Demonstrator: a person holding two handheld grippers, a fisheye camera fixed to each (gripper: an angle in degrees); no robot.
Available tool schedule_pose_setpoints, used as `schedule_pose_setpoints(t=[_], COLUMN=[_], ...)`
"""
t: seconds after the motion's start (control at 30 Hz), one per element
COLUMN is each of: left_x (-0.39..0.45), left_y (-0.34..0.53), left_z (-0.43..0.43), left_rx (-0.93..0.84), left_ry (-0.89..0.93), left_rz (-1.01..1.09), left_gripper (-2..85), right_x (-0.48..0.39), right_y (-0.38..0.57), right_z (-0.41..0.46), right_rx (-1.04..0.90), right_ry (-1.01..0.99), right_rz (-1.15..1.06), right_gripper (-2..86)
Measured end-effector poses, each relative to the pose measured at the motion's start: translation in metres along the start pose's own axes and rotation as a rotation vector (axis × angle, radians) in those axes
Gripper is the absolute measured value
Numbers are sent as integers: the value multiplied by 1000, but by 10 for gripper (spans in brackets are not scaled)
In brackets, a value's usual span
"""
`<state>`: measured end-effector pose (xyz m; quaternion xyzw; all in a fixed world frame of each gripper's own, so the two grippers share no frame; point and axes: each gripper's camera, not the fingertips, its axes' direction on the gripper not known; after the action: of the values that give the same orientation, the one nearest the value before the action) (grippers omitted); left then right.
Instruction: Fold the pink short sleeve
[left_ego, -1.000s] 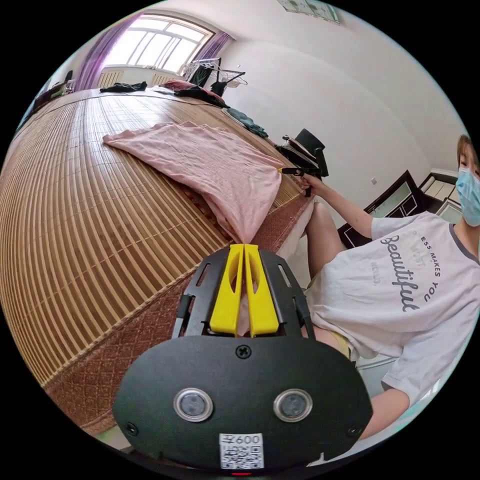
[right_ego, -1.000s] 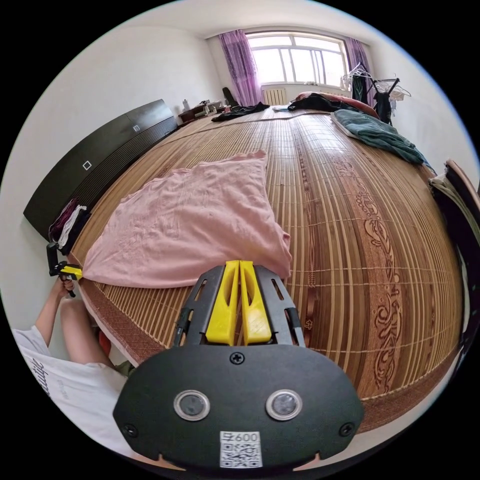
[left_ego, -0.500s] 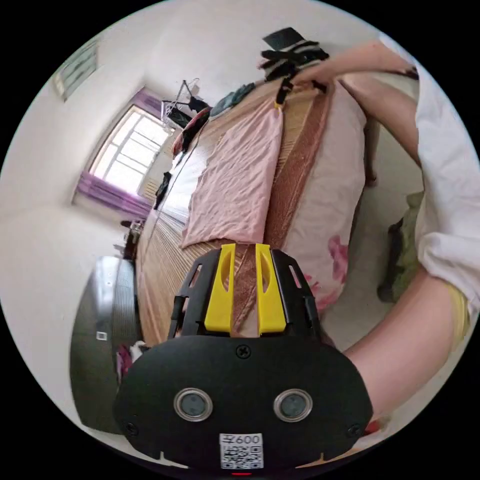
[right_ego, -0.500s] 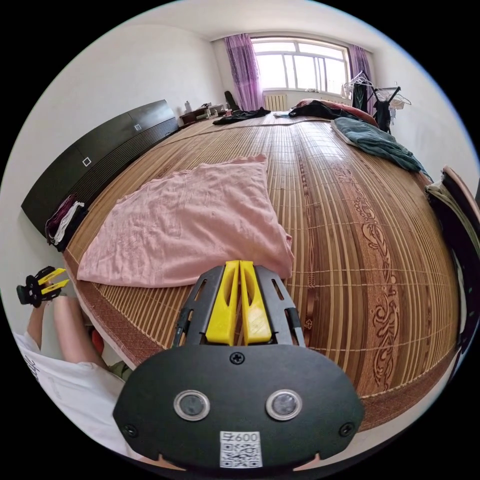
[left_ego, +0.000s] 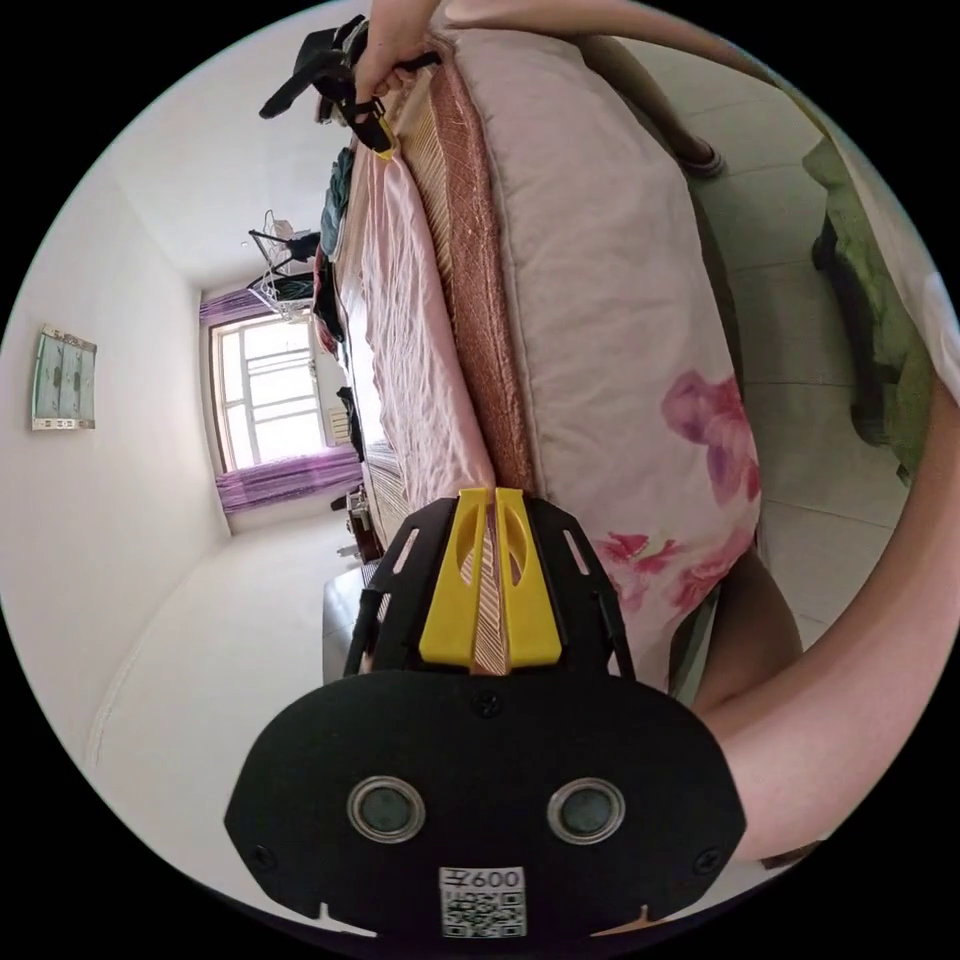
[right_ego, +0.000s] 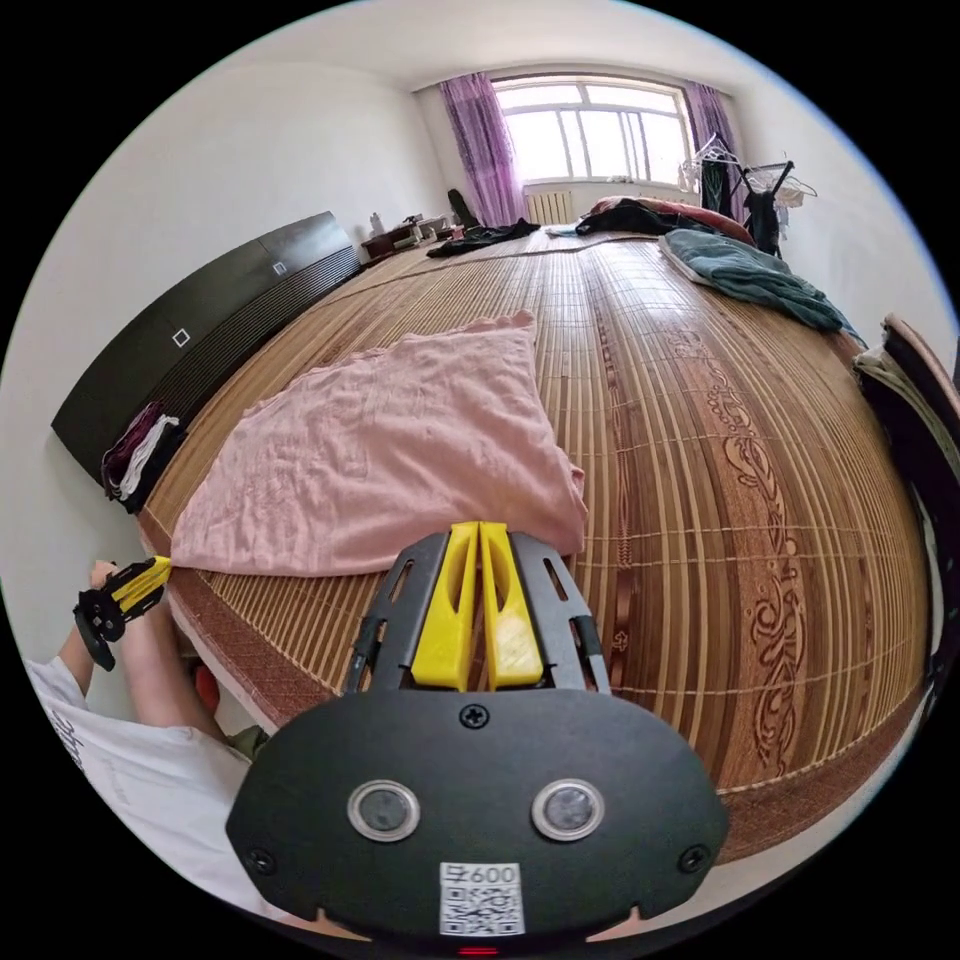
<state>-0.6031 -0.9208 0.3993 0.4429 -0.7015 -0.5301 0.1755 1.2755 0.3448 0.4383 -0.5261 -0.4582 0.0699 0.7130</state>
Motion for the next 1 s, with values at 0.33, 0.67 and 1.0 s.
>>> schedule_pose_setpoints(t=[0.33,0.67,1.0], left_x=[80,107,130], left_y=[104,212,288], left_z=[17,31,41], left_rx=[-7,33,64], left_ry=[-29,-10,-37], left_rz=[-127,-281,-336], left_gripper=[12,12,28], right_x=[-95,-238,-237], right_y=[128,202,291], right_z=[46,254,389], right_rx=[394,258,375], right_ry=[51,-121,343], right_rz=[-597,-1069,-1331], right_gripper=[74,93,15])
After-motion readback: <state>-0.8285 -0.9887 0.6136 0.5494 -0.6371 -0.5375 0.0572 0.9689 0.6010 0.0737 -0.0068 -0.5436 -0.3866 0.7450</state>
